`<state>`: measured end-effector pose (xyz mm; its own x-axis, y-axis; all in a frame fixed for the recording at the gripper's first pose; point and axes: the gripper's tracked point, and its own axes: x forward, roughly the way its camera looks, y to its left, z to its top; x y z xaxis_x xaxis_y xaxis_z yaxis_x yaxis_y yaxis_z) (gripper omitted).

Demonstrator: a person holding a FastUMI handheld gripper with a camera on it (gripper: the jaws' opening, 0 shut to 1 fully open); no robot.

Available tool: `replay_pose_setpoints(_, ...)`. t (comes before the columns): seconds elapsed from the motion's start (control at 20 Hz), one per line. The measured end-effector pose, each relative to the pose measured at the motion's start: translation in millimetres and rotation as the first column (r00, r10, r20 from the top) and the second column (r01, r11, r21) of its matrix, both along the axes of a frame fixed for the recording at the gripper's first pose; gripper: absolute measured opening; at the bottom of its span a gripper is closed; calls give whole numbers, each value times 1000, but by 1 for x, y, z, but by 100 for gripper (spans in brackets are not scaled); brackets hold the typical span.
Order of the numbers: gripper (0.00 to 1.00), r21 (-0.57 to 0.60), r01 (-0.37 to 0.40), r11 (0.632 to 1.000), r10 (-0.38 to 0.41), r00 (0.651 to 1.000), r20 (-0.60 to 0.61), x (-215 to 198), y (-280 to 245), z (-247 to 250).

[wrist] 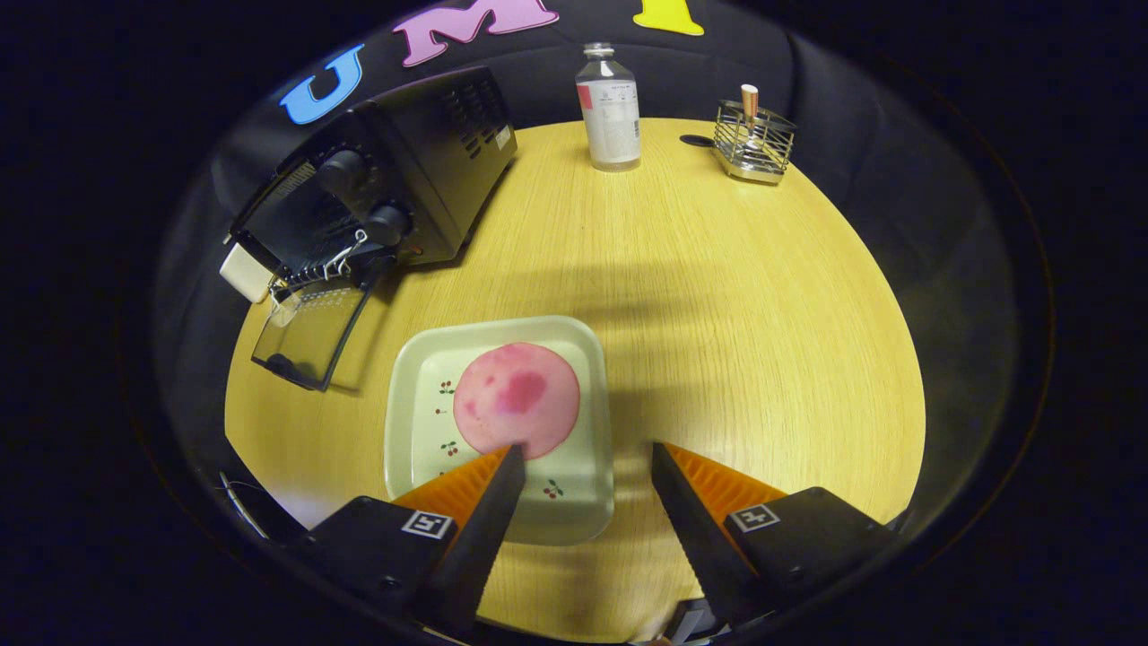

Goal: Open the toaster oven, put the food inside, and close the toaster oven door.

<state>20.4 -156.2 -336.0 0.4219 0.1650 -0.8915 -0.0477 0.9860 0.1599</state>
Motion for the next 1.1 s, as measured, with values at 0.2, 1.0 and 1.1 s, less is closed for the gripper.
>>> replay_pose_setpoints(0.2,68,-49,-15,999,16,1000,14,1,-6,-4)
replay_pose_setpoints(1.0,7,94,132,987,-124,989,-85,-7,3,-4)
replay_pose_setpoints(1.1,7,175,212,961,-191,973,-133,-13,8,-5)
